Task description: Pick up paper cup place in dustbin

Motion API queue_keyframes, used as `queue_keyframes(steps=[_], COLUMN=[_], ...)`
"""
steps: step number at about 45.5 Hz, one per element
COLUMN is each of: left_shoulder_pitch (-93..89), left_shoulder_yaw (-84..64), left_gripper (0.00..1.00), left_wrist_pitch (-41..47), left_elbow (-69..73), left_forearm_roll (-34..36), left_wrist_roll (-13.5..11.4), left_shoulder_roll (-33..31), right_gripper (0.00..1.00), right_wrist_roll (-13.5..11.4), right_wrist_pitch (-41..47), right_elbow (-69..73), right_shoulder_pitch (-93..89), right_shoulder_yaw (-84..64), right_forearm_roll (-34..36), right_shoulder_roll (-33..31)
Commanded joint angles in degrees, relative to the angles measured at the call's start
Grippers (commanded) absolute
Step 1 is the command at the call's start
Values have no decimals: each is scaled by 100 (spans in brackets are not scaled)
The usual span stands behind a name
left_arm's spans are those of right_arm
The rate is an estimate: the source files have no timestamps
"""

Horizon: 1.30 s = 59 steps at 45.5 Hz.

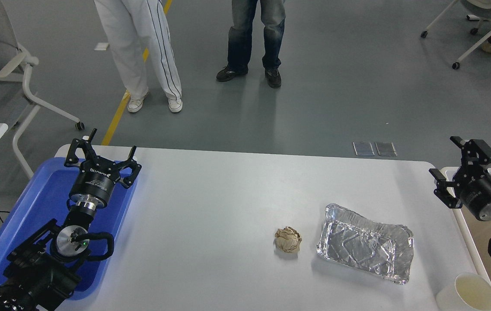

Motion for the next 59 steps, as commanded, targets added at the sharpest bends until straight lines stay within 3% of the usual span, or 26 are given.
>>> queue_keyframes(steps=[1,13,24,30,38,47,54,59], left_shoulder_pitch=[0,0,0,0,0,0,0,0], left_shoulder_yaw=[1,-8,-8,-8,-8,-8,0,-8], left_gripper=[100,100,100,100,100,100,100,100], left_wrist_pitch=[0,0,0,0,0,0,0,0], left_elbow=[0,0,0,0,0,0,0,0], left_forearm_roll=[-5,-5,-5,-5,-5,-5,-5,-5], left_wrist_roll=[0,0,0,0,0,0,0,0], left_shoulder_roll=[0,0,0,0,0,0,0,0], right_gripper=[100,100,100,100,100,100,100,100], right_wrist_roll=[6,6,6,6,6,15,6,15], right_wrist_pitch=[-38,199,480,1059,2298,2941,3117,3117], right_elbow=[31,443,1155,1445,1472,1823,2201,2579], right_shoulder_pitch=[1025,3302,5095,6158,7161,8190,8919,9411], right_shoulder_yaw=[-2471,-5952,-7886,-8924,-10163,-10815,-10982,-10964], right_forearm_roll=[45,45,36,27,-157,-263,-1729,-1801], right_shoulder_roll=[-607,-924,-933,-872,-266,604,1088,1264])
